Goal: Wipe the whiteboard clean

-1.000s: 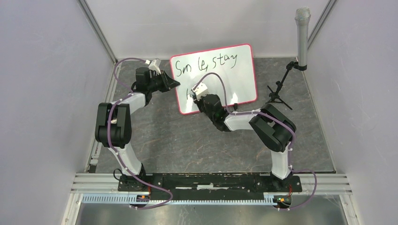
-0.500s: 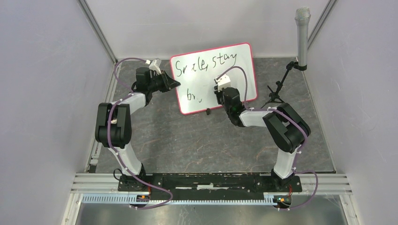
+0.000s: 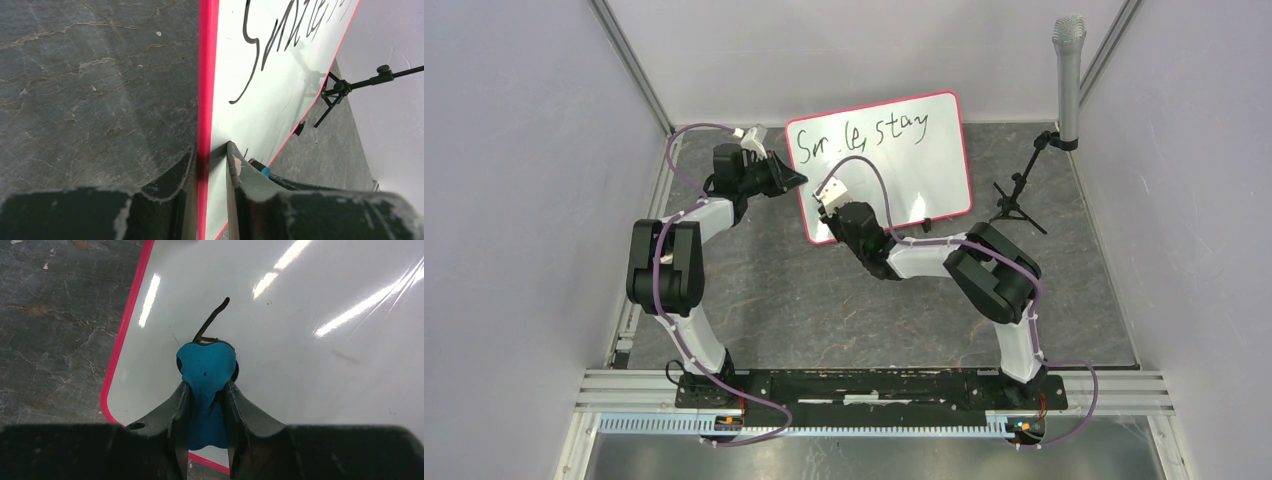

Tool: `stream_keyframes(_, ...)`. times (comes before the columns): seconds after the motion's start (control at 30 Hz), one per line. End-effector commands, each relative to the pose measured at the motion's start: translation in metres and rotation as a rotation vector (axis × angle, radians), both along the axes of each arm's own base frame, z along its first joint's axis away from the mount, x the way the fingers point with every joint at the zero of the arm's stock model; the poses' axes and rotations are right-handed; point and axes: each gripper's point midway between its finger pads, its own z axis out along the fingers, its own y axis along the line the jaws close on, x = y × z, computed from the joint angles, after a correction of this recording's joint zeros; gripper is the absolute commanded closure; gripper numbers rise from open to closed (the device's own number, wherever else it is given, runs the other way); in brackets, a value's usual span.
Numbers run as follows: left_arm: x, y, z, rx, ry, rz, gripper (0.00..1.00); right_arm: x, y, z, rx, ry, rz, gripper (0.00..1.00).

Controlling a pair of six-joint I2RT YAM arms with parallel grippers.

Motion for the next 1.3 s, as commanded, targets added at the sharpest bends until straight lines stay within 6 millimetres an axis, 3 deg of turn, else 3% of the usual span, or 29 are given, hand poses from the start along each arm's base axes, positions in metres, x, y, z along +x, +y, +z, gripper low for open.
stream_keyframes(0.0,0.004,0.006,0.021,0.048,-0.080,0.023,0.98,0.007,-0.007,-0.015,-0.041,0.048,-0.012,1.00)
stream_keyframes(0.13,0.004,0.007,0.020,0.049,-0.078,0.027,0.98,0.018,-0.043,-0.016,-0.054,0.046,-0.112,1.00)
stream_keyframes(0.33,0.004,0.008,0.018,0.052,-0.072,0.032,0.98,0.028,-0.122,-0.026,-0.067,0.062,-0.307,1.00)
stream_keyframes(0.43,0.005,0.008,0.018,0.052,-0.073,0.031,0.98,0.027,-0.141,-0.030,-0.091,0.064,-0.340,1.00)
stream_keyframes(0.53,0.005,0.008,0.018,0.050,-0.071,0.030,0.98,0.024,-0.130,-0.032,-0.086,0.076,-0.289,1.00)
stream_keyframes(0.63,0.005,0.008,0.018,0.050,-0.072,0.031,0.98,0.018,-0.099,-0.030,-0.084,0.070,-0.212,1.00)
stream_keyframes(0.8,0.004,0.007,0.018,0.050,-0.073,0.028,0.98,-0.005,-0.029,-0.030,-0.103,0.049,-0.021,1.00)
stream_keyframes(0.9,0.004,0.008,0.018,0.051,-0.072,0.029,0.98,-0.011,-0.012,-0.029,-0.082,0.043,0.032,1.00)
stream_keyframes(1.03,0.005,0.008,0.019,0.050,-0.074,0.031,0.98,-0.002,-0.025,-0.024,-0.057,0.037,-0.043,1.00)
stream_keyframes(1.27,0.006,0.010,0.019,0.053,-0.069,0.040,0.98,0.017,-0.105,-0.026,-0.056,0.063,-0.266,1.00)
